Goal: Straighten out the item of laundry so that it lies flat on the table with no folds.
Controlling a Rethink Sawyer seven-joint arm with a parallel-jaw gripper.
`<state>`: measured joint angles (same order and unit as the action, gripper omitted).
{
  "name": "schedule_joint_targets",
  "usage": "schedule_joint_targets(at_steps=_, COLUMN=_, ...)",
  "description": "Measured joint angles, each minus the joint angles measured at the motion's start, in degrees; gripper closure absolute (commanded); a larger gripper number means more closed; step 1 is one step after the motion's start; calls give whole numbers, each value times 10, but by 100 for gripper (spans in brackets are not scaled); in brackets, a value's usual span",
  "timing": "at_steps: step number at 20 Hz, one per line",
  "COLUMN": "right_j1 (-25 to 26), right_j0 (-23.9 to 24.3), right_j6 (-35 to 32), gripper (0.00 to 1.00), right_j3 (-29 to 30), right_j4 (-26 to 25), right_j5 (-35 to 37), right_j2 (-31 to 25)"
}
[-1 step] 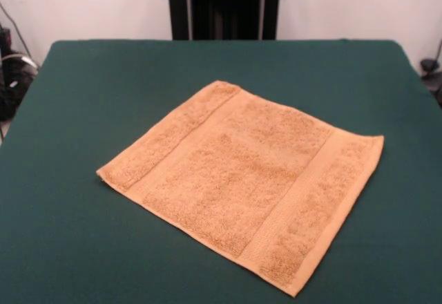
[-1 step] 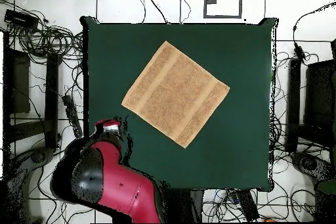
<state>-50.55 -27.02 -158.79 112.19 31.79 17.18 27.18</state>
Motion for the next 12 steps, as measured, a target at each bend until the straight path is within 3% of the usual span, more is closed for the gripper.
schedule_joint_targets(at_steps=5, right_j1=-60, right_j0=70, right_j6=5, gripper=0, right_j3=-20, right_j4=-107, right_j5=3, right_j2=13)
schedule_joint_targets(at_steps=8, right_j1=-104, right_j0=142, right_j6=28, gripper=0, right_j3=-23, right_j4=-163, right_j5=9, right_j2=2)
schedule_joint_targets(at_steps=12, right_j1=-171, right_j0=285, right_j6=108, gripper=0, right_j3=-21, right_j4=-224, right_j5=16, right_j2=-39)
